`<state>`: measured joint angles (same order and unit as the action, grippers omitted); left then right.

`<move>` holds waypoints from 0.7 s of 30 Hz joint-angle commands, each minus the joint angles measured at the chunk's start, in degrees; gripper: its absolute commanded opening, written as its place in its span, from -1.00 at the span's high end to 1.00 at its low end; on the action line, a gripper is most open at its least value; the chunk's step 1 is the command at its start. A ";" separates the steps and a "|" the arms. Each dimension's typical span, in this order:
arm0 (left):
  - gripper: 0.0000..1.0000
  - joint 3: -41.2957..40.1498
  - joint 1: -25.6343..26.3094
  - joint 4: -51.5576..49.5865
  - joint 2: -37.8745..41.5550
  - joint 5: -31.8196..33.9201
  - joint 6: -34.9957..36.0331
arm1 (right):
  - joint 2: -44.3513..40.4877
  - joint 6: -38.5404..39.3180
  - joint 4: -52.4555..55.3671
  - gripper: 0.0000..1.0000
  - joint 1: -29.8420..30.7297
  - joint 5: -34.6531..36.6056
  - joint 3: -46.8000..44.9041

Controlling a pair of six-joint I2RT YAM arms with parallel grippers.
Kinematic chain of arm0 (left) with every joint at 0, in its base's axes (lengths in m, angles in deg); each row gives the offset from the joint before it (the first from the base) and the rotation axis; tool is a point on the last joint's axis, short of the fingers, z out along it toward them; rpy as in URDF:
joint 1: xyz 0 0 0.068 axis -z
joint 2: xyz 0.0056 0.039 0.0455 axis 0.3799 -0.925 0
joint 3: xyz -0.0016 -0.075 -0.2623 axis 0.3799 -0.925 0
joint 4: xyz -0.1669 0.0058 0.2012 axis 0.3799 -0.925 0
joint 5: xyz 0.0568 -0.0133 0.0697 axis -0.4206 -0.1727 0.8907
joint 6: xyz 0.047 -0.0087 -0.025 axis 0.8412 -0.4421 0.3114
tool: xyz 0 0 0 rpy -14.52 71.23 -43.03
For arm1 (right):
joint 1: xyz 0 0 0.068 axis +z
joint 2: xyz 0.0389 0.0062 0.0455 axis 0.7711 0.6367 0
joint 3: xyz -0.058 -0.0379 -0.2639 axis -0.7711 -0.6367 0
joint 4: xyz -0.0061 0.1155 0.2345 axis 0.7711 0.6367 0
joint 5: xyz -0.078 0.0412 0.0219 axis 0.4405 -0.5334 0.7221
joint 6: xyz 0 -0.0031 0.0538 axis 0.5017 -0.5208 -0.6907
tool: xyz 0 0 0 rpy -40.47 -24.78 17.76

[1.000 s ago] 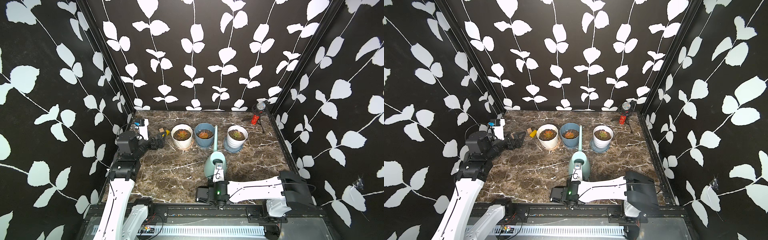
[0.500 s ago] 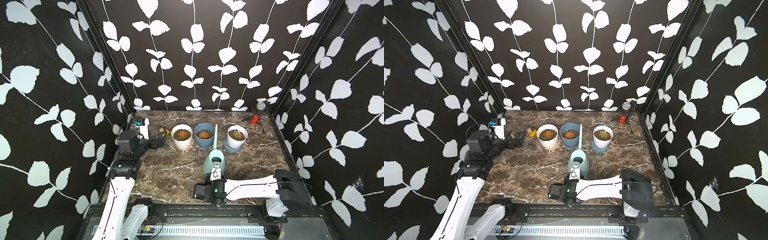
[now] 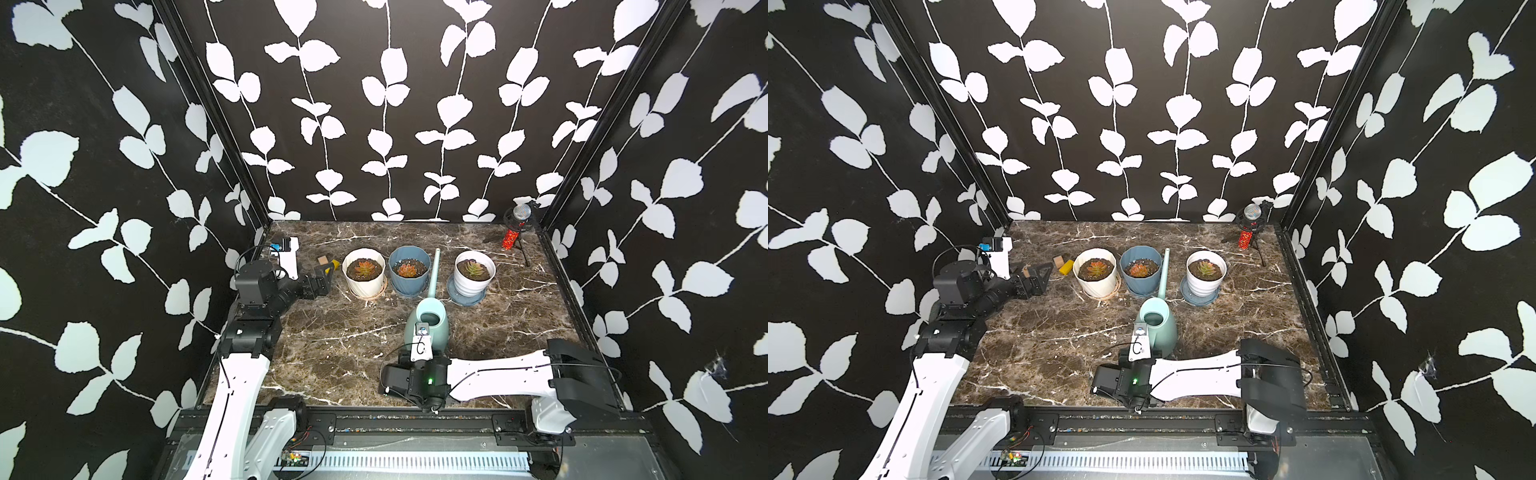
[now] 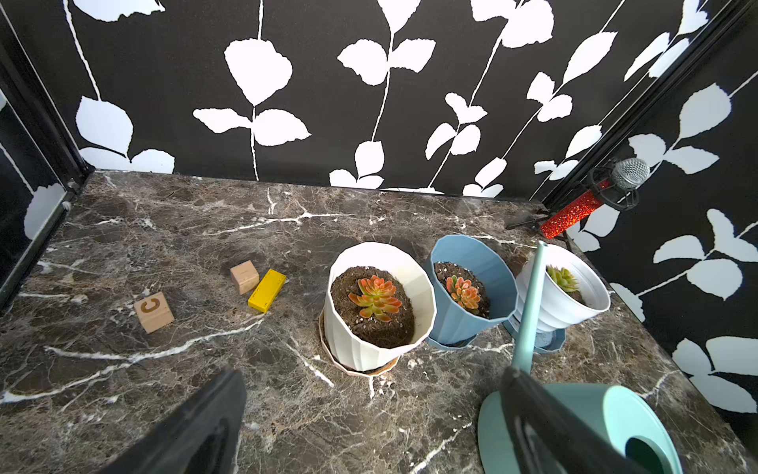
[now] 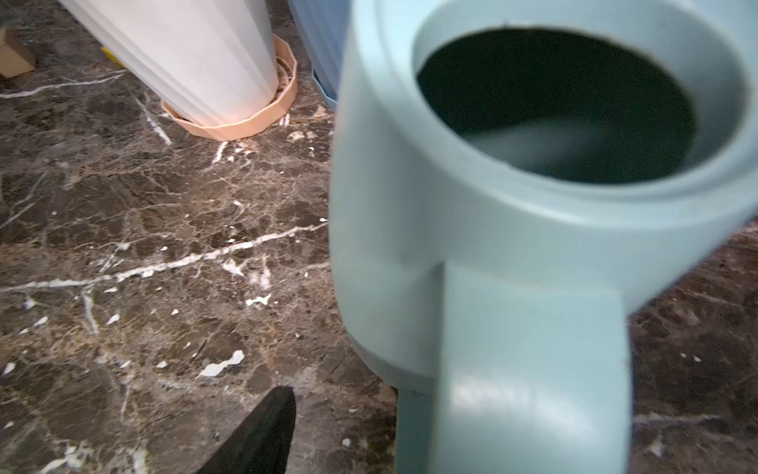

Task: Water the succulent around the soil edge
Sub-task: Place the watering can at the center of the board.

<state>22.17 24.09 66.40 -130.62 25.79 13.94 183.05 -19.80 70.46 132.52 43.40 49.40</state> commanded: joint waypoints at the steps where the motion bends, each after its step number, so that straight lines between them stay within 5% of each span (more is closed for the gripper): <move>1: -0.95 1.23 -0.36 -0.54 1.24 -0.63 0.61 | 0.56 5.35 -4.38 -0.36 -0.13 -0.30 2.75; 7: -0.95 1.49 -0.35 -1.44 1.55 -0.95 0.61 | -1.67 7.91 -5.74 -0.40 0.88 -0.41 2.77; 11: -0.95 2.39 1.17 -3.39 0.24 -3.48 -0.24 | -5.68 8.05 4.36 -0.44 3.16 2.03 5.42; 17: -0.94 1.26 25.34 -4.26 -4.16 11.48 0.09 | -9.31 -0.94 32.95 -0.50 6.58 5.98 11.14; 21: -0.92 -3.45 33.43 1.85 -7.26 14.69 -4.98 | -13.45 -10.51 45.29 -0.50 7.70 7.97 10.64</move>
<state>21.47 54.69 65.35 -136.83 35.10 12.32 171.83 -21.97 99.00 139.64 47.64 59.01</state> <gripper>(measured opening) 0.961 0.752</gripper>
